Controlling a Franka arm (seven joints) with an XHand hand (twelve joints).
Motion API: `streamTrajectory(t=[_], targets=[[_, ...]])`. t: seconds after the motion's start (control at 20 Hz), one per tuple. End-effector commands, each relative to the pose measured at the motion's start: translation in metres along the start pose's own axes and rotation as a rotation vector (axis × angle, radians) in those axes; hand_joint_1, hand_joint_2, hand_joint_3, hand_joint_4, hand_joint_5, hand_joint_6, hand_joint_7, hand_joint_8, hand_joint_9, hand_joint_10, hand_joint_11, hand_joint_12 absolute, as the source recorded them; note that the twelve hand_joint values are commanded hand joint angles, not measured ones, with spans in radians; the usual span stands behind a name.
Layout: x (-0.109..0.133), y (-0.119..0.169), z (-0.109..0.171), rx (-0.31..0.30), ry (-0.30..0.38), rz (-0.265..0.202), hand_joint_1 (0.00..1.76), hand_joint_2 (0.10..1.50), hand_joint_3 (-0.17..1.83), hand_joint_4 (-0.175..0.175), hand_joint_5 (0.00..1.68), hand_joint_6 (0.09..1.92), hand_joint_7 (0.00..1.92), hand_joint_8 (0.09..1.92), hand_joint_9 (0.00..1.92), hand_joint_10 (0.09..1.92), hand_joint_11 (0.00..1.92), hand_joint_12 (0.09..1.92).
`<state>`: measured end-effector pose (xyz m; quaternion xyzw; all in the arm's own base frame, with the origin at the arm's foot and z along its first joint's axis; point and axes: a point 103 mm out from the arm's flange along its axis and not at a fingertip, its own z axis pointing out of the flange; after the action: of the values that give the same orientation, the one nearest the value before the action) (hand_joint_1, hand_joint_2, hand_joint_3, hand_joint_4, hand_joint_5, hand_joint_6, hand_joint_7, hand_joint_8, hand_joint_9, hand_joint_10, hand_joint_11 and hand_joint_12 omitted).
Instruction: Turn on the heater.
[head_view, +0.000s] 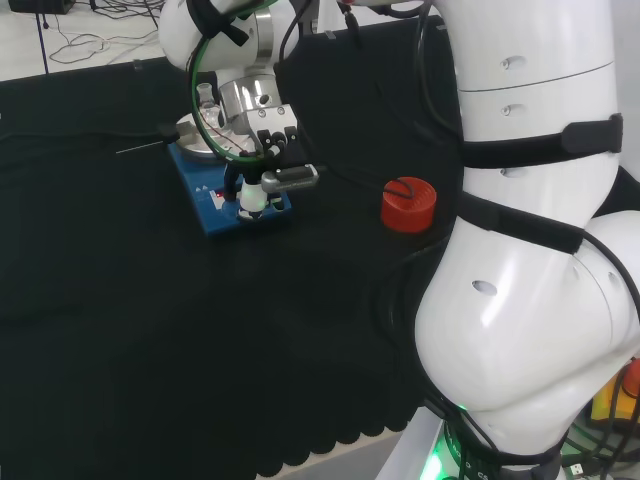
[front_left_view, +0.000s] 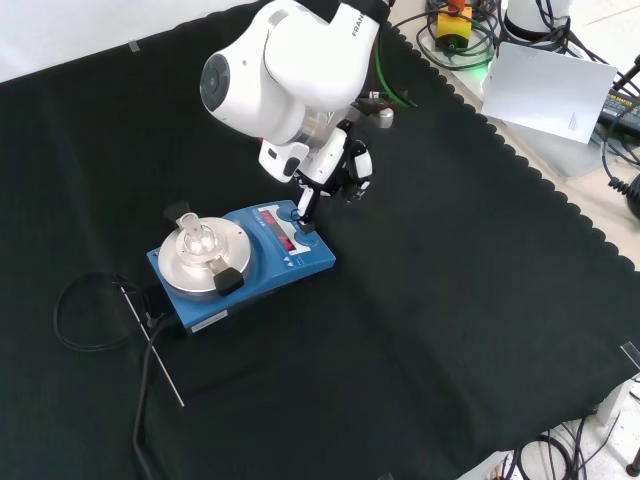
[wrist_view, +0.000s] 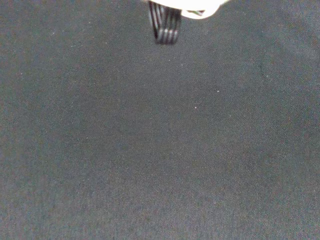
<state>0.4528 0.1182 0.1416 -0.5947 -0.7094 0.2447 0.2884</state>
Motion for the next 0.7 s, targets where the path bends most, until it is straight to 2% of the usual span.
streamTrajectory(t=[0.05, 0.7], targets=[[-0.0008, 0.0018, 0.0011, -0.003, -0.001, 0.005, 1.38, 0.75, 0.94, -0.079, 0.22, 0.51, 1.49, 1.46, 1.55, 1.36, 1.03, 1.14], [-0.0037, 0.0043, 0.0024, -0.002, 0.002, 0.004, 1.38, 0.74, 0.94, -0.079, 0.23, 0.51, 1.49, 1.46, 1.55, 1.36, 1.03, 1.14]])
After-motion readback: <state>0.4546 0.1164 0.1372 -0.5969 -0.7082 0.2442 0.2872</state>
